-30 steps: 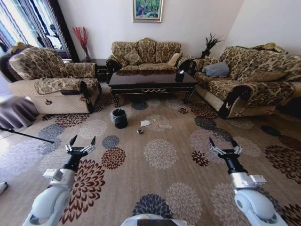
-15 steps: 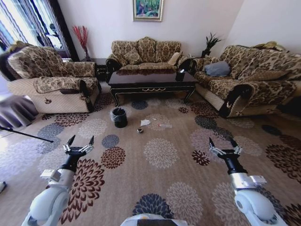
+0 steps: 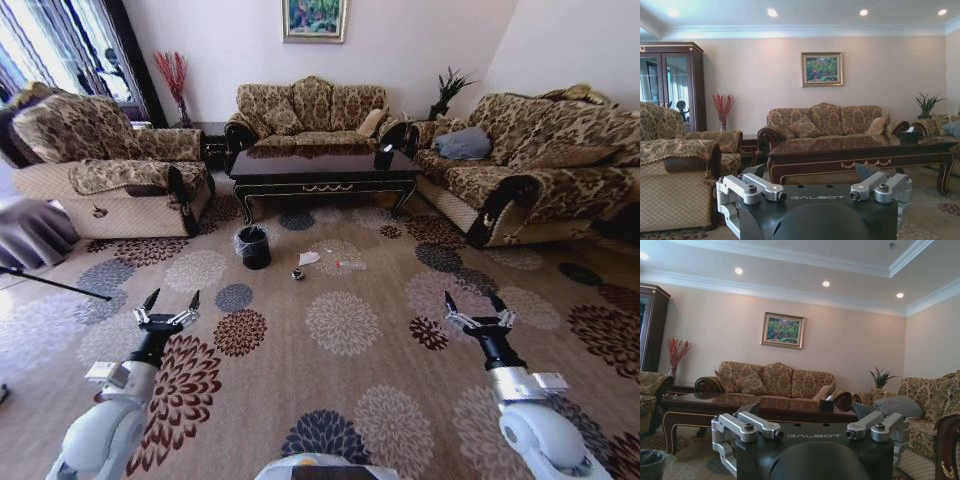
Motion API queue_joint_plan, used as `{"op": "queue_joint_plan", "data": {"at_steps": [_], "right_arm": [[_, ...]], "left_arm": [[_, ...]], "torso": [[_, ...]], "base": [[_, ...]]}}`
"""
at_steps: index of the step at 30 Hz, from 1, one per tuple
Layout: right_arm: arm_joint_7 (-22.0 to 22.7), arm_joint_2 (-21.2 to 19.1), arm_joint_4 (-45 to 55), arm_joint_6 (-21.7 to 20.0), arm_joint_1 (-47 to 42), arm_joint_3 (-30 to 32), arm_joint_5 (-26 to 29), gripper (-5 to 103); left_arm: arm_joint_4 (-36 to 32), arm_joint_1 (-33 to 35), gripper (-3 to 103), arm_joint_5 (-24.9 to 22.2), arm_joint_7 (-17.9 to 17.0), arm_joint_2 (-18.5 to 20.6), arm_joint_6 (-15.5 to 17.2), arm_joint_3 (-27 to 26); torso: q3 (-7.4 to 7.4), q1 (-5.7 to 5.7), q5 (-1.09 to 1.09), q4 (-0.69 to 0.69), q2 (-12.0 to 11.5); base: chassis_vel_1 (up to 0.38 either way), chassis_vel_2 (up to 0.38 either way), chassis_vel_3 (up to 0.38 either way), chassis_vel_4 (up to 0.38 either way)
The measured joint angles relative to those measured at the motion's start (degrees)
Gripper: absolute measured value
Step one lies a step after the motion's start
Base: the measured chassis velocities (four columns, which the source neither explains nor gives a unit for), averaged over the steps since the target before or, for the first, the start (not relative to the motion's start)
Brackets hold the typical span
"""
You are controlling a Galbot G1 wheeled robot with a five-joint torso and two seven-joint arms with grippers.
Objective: Move to the front of the table and pick up the trash from the floor, then place it into the trash bin.
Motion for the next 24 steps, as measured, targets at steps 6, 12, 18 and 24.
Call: {"op": "queue_joint_plan", "data": {"at_steps": [6, 12, 18, 24], "right_arm": [[-0.2, 0.1, 0.0, 0.3, 0.0, 0.0, 0.1, 100], [-0.4, 0.1, 0.1, 0.5, 0.0, 0.0, 0.1, 100], [-0.5, 0.2, 0.1, 0.6, -0.1, 0.0, 0.1, 100], [-0.4, 0.2, 0.1, 0.7, -0.1, 0.2, 0.2, 100]], "left_arm": [[-0.1, 0.1, 100, 0.1, 0.0, 0.0, 0.0, 0.0], [-0.1, 0.1, 100, 0.2, 0.0, -0.1, 0.0, 0.1], [-0.1, 0.1, 100, 0.4, 0.0, -0.2, 0.0, 0.1], [-0.1, 0.1, 100, 0.5, 0.0, -0.3, 0.0, 0.2]], "torso": [[-0.90, -0.59, 0.00, 0.00, -1.5], [-1.69, -1.18, 0.00, 0.00, -2.8], [-2.59, -1.76, 0.00, 0.00, -4.3], [-3.33, -2.32, 0.00, 0.00, -5.7]], "base": [[0.000, 0.000, 0.000, 0.000], [0.000, 0.000, 0.000, 0.000], [0.000, 0.000, 0.000, 0.000], [0.000, 0.000, 0.000, 0.000]]}}
